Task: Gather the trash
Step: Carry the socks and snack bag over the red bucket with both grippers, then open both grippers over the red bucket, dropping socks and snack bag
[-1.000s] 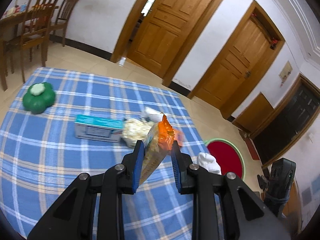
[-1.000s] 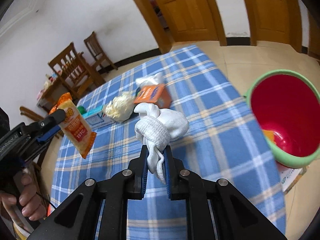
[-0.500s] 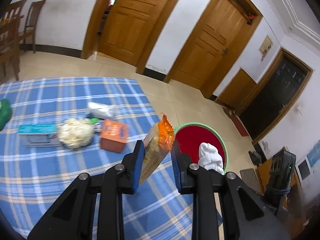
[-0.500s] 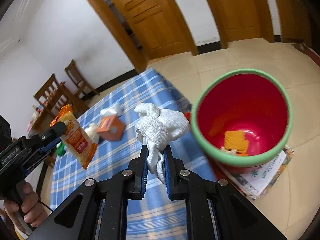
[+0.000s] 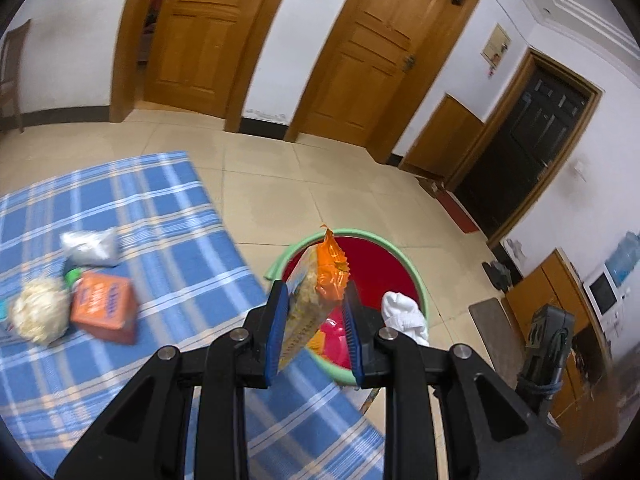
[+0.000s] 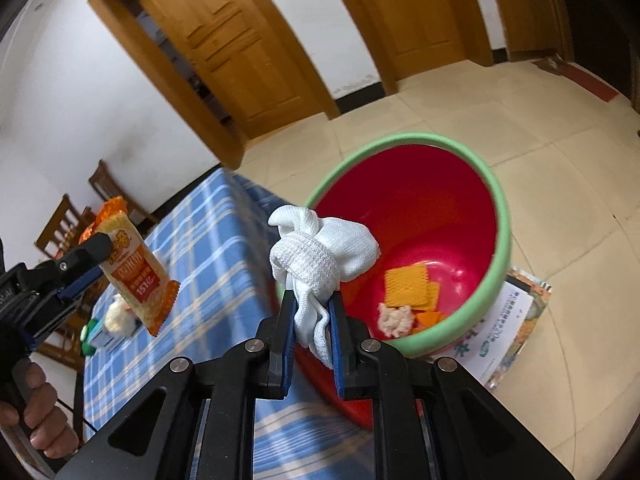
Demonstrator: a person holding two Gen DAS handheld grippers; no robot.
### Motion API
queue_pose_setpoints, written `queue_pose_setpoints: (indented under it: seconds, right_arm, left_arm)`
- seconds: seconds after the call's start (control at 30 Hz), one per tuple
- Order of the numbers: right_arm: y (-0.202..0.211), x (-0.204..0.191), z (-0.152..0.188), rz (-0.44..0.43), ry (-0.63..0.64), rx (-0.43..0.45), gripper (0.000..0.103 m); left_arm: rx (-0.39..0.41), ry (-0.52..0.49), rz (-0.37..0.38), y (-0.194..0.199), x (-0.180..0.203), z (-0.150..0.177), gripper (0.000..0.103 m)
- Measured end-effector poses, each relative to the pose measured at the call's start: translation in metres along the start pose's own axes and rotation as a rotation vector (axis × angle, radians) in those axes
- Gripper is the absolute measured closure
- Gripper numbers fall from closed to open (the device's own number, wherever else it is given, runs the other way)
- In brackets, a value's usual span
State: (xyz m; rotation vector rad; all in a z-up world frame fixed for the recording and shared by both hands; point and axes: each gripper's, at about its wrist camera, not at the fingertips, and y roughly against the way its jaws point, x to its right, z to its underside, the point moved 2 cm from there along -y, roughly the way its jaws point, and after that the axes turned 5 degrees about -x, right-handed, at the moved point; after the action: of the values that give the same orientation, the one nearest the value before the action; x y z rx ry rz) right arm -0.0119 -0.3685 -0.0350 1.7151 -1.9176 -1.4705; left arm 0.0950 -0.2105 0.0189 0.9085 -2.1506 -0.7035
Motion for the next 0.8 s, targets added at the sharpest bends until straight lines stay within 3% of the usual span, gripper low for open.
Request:
queue_pose_setpoints:
  seconds: [0.47, 0.8]
  right_arm:
    - [-0.007, 0.044, -0.009, 0.055, -0.076, 0.004, 0.081]
    - [-0.006, 0.057, -0.013, 0.053, -0.096, 0.020, 0.078]
  left_arm:
    - [-0.108, -0.048, 0.059, -0.080, 0.031, -0.007, 0.076]
    - [-0.157, -0.056, 0.085, -0.103, 0.042, -0.005, 0.076]
